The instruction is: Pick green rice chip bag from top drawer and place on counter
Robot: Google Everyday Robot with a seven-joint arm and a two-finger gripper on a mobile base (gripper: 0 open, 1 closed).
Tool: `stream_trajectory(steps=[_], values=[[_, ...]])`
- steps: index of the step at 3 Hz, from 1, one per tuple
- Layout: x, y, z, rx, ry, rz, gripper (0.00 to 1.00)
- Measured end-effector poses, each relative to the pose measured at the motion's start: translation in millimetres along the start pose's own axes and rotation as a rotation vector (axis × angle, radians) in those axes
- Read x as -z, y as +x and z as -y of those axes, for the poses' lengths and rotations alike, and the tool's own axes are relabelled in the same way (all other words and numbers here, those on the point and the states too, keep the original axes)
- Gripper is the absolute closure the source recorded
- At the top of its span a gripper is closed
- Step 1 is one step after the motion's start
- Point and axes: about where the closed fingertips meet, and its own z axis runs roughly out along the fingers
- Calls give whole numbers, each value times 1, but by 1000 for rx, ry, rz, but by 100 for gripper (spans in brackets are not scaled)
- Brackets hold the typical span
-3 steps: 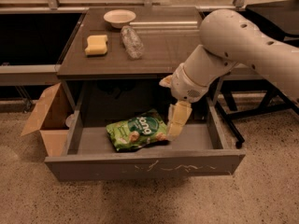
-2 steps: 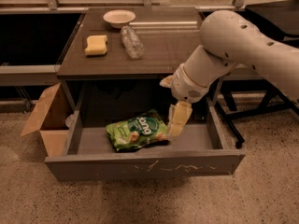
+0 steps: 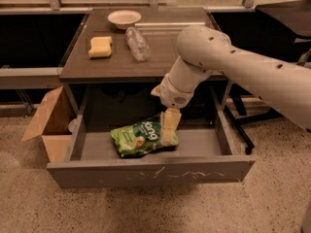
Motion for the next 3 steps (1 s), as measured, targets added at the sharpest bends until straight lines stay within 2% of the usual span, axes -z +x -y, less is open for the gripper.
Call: stream_trajectory(steps=[2, 3], values=[[-51, -6, 29, 68, 28, -94, 0], [-77, -11, 38, 101, 39, -119, 0]])
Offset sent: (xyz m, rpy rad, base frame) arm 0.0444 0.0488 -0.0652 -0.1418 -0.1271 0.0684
